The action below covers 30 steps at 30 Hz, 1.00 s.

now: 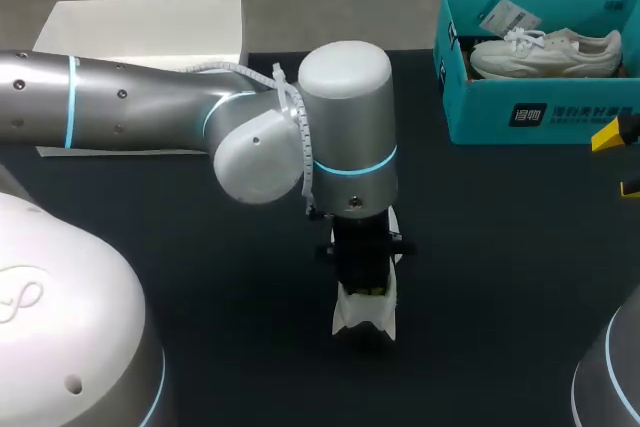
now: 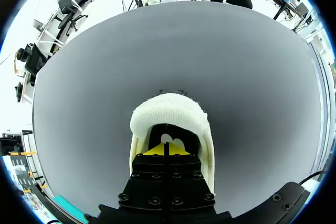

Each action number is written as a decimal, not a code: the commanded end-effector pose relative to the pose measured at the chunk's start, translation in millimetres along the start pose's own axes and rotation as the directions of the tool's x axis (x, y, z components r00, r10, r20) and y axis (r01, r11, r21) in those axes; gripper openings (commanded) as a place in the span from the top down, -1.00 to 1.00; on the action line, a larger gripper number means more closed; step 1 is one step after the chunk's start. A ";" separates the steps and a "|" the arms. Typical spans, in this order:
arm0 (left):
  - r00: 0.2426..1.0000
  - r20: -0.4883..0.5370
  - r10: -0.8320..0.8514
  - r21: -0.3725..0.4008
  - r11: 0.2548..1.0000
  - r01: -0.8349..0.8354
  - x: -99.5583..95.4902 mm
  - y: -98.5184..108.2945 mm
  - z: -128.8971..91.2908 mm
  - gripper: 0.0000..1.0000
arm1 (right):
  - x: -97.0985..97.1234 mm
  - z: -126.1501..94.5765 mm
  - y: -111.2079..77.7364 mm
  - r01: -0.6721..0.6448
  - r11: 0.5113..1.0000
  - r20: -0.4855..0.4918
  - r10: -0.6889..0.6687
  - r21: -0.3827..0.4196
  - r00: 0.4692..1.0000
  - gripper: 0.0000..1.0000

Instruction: Take the shoe out of the shoebox, open the shoe tongue, remove and reinsert the insole, then place the shoe into the shoebox

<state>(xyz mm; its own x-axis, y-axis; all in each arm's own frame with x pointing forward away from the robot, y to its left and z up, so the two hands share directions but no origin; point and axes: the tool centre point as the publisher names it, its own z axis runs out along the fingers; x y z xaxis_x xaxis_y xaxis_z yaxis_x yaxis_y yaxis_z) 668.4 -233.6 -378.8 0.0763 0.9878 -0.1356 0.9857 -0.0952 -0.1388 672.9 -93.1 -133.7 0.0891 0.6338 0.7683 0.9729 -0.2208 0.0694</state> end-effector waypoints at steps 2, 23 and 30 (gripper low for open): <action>1.000 0.011 0.018 0.013 1.000 -0.018 -3.5 -4.9 -2.8 1.00 | -0.1 0.5 -0.9 -0.001 1.000 0.001 0.001 -0.002 1.000 -1.00; 0.999 -0.031 0.017 0.070 0.997 -0.015 4.0 -6.3 14.9 1.00 | -0.1 0.5 -0.9 -0.001 1.000 0.001 0.001 -0.002 1.000 -1.00; 0.998 -0.063 0.016 -0.018 1.000 -0.017 14.5 6.7 -18.4 1.00 | -0.1 0.5 -0.9 -0.001 1.000 0.001 0.001 -0.002 1.000 -1.00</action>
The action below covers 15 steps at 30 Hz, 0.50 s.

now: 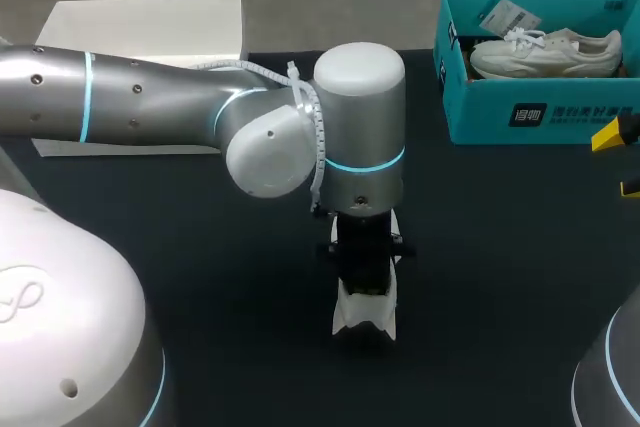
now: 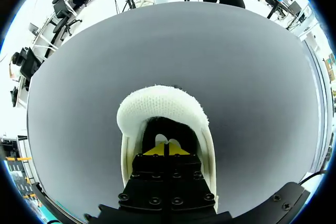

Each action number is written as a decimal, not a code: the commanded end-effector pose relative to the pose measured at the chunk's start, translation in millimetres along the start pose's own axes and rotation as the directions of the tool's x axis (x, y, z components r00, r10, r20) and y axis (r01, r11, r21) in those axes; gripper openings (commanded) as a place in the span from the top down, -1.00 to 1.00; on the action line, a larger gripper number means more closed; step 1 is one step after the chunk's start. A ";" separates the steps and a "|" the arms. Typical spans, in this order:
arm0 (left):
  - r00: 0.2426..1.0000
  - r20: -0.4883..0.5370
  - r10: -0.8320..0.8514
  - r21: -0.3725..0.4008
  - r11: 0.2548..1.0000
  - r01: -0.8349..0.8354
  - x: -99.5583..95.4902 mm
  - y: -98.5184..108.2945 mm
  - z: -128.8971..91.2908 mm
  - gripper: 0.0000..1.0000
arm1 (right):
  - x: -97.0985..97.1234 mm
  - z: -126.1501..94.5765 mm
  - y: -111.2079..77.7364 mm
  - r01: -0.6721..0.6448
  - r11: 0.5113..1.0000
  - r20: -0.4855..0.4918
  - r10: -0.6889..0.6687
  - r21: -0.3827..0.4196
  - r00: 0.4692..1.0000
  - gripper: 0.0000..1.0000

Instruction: Take the shoe out of the shoebox, open the shoe tongue, remove and reinsert the insole, then place the shoe into the shoebox

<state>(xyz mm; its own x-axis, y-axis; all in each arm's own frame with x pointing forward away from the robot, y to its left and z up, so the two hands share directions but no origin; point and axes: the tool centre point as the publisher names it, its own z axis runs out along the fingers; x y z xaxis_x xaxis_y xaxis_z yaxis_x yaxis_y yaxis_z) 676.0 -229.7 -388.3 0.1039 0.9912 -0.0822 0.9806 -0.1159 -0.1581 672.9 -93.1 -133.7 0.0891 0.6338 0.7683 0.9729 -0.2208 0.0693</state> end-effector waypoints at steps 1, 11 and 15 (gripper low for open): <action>1.000 -0.012 -0.005 -0.056 0.998 0.004 12.0 0.9 -26.6 1.00 | -0.1 0.5 -0.9 -0.001 1.000 0.001 0.001 -0.002 1.000 -1.00; 0.998 -0.058 0.008 -0.158 0.987 -0.017 14.1 30.4 -29.6 1.00 | -0.1 0.5 -0.9 -0.001 1.000 0.001 0.001 -0.002 1.000 -1.00; 0.998 -0.058 -0.002 -0.208 0.978 -0.010 13.2 38.7 -33.4 1.00 | -0.1 0.5 -0.9 -0.001 1.000 0.001 0.001 -0.002 1.000 -1.00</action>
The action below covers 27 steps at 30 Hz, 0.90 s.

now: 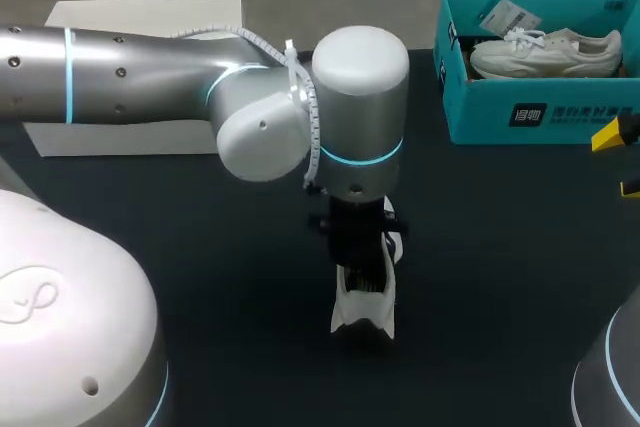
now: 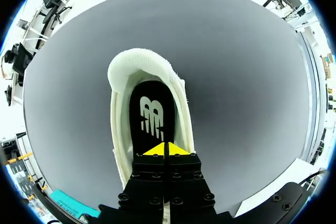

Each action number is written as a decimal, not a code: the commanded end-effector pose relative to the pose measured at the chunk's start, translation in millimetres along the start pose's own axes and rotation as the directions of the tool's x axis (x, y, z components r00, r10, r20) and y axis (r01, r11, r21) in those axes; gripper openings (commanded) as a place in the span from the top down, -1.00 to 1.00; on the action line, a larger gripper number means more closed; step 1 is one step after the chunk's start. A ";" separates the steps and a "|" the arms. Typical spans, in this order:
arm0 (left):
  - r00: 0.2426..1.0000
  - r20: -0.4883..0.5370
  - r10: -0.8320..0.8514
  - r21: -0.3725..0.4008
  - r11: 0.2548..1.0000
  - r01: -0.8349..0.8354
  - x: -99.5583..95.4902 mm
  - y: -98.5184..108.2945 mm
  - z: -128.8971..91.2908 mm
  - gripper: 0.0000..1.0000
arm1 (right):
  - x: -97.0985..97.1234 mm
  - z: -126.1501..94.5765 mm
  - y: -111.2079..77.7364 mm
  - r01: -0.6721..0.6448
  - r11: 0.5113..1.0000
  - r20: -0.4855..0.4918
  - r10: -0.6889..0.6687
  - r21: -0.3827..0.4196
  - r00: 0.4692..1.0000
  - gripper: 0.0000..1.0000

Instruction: Take the shoe out of the shoebox, open the shoe tongue, remove and reinsert the insole, then place the shoe into the shoebox

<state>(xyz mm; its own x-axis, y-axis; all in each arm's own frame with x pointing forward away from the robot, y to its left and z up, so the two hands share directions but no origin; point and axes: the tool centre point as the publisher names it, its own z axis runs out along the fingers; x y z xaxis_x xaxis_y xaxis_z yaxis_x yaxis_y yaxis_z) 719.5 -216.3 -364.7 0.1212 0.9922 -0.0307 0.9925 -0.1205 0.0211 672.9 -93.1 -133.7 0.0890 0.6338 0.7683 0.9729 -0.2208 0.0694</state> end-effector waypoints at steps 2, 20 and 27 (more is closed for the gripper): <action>1.000 0.000 -0.021 -0.046 0.999 0.021 -2.7 6.2 -2.1 1.00 | -0.1 0.6 -0.9 -0.001 1.000 0.001 0.001 -0.001 1.000 -1.00; 0.998 -0.007 -0.059 -0.253 0.966 0.056 0.6 12.7 -2.5 0.63 | -0.1 0.6 -0.9 -0.001 1.000 0.001 0.001 -0.001 1.000 -1.00; 0.997 0.006 -0.081 -0.240 0.967 0.080 0.1 11.9 -2.3 -0.71 | -0.1 0.6 -0.9 -0.001 1.000 0.001 0.001 -0.001 1.000 -1.00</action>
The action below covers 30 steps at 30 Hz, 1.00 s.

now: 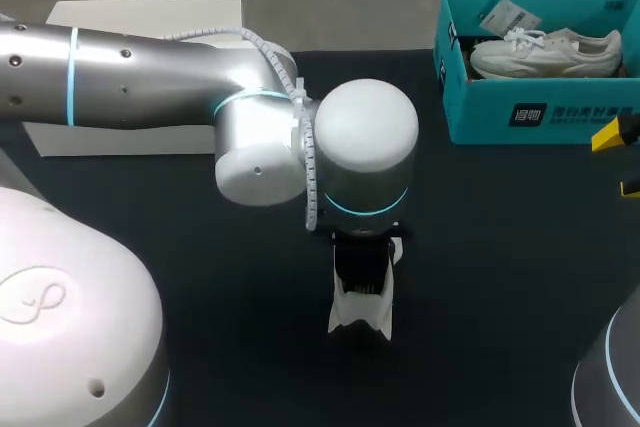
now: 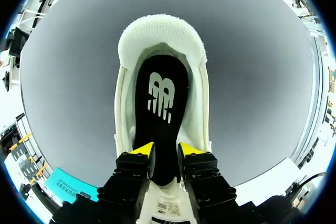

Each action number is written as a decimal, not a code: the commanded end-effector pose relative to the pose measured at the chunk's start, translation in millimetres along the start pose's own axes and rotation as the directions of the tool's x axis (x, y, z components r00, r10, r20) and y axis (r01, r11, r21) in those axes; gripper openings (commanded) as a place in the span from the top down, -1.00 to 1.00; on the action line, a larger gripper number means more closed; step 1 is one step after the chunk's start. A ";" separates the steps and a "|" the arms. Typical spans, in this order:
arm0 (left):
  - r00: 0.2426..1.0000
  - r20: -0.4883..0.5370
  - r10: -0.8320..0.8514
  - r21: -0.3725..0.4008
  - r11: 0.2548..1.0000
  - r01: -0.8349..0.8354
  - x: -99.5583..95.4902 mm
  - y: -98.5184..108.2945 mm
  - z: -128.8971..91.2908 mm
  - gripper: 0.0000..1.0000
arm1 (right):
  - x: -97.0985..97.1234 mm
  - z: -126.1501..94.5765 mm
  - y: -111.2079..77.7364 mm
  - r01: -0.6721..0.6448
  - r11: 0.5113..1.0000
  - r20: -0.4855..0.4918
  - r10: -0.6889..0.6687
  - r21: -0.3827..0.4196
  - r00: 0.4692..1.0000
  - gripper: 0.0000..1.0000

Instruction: Take the shoe out of the shoebox, open the shoe tongue, remove and reinsert the insole, then place the shoe into the shoebox

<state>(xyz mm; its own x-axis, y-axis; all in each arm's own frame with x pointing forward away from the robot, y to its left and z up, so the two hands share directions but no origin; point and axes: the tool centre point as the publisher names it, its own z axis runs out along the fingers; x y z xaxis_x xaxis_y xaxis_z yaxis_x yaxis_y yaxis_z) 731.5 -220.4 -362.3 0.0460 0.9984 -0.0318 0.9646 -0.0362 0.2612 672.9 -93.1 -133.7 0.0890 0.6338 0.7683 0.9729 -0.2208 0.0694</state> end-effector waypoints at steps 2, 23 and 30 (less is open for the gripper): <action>1.000 0.005 -0.011 0.011 1.000 0.011 3.1 0.0 0.3 -1.00 | -0.1 0.5 -0.9 -0.001 1.000 0.001 0.001 -0.002 1.000 -1.00; 0.999 0.016 -0.028 -0.021 0.999 0.028 4.7 23.1 -26.7 -0.73 | -0.1 0.5 -0.9 -0.001 1.000 0.001 0.001 -0.002 1.000 -1.00; 1.000 -0.013 -0.017 -0.045 0.999 0.017 9.4 37.6 -46.8 0.42 | -0.1 0.5 -0.9 -0.001 1.000 0.001 0.001 -0.002 1.000 -1.00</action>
<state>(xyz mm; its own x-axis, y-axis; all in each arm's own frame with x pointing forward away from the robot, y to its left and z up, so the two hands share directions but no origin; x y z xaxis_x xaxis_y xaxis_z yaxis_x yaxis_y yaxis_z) 757.0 -215.0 -321.3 0.0278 0.9992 -0.0299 0.9530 -0.0175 0.3025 672.9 -93.1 -133.7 0.0891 0.6338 0.7683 0.9729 -0.2208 0.0694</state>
